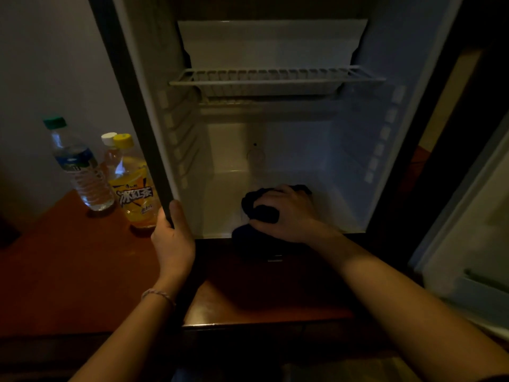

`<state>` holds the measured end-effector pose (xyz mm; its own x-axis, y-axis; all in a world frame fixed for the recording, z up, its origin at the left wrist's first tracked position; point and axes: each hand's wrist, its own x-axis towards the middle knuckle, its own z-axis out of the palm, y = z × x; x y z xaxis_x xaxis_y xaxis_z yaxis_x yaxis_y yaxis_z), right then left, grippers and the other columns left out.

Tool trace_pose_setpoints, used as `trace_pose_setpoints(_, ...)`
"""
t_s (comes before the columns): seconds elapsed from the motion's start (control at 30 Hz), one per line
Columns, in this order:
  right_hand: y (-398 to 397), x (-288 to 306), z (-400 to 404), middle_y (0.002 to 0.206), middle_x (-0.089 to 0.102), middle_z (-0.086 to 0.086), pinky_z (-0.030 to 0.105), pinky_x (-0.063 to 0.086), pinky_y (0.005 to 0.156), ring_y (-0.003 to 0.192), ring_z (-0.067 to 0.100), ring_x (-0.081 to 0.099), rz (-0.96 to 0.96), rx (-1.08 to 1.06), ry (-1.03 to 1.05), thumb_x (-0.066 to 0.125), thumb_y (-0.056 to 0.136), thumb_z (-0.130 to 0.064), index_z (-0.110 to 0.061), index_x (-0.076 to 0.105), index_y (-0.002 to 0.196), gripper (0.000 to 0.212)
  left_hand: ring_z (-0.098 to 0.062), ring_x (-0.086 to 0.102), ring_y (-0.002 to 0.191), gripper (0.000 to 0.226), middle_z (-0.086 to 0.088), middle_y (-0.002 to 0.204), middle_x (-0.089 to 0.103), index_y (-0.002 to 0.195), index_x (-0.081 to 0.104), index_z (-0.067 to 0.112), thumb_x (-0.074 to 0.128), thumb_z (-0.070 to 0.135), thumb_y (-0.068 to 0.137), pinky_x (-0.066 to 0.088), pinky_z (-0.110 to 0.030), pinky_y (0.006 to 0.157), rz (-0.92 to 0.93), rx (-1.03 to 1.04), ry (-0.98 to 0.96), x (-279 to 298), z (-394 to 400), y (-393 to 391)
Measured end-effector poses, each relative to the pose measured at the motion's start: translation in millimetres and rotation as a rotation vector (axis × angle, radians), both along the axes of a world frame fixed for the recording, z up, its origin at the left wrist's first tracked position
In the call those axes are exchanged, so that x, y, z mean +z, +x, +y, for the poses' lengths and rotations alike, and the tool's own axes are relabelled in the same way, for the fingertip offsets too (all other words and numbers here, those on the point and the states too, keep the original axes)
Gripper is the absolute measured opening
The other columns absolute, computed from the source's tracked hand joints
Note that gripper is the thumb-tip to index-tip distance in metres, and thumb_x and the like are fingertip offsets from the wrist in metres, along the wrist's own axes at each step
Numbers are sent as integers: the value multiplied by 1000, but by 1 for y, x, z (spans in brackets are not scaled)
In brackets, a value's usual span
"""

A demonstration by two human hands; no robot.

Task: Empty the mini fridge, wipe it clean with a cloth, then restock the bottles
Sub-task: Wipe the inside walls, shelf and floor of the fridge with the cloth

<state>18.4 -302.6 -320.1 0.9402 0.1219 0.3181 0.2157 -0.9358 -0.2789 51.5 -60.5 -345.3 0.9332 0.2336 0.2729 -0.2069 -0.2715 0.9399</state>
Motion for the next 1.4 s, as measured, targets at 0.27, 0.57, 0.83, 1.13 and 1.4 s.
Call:
trace_pose_setpoints(0.27,59,7,-3,106,71,-5,37,52,82,104,20,63,-88,-46,115,70,81,-51,-29,72,104,32,-17,62,77,74,-1,85,60,111,52,16,20,78,88,51,-38,66,-31,10,50,5,-4,-6)
trace_pose_setpoints(0.57,89,13,-3,112,70,-3,49,49,93,111,29,61,-16,-157,104,47,71,-69,-36,66,100,48,-11,60,75,62,3,83,60,108,53,19,24,72,94,51,-37,69,-31,20,52,6,-1,-7)
trace_pose_setpoints(0.83,47,0,1,111,69,-13,43,47,92,110,23,58,-71,-87,82,59,81,-63,-36,67,104,36,-2,54,71,47,7,80,56,105,50,20,28,61,97,44,-19,60,-34,-3,34,13,-3,-12)
trace_pose_setpoints(1.13,-28,5,5,125,59,-20,47,37,101,124,14,42,13,-63,3,58,85,-64,-41,62,115,38,1,53,71,46,11,82,55,107,51,21,29,60,98,45,-20,62,-30,-14,20,14,-3,-15)
trace_pose_setpoints(1.4,-17,5,9,122,61,-17,44,38,101,125,18,42,18,-143,-42,55,86,-64,-41,60,118,40,-7,54,65,54,1,76,57,102,53,15,27,61,94,39,-8,50,-52,1,9,14,-3,-13)
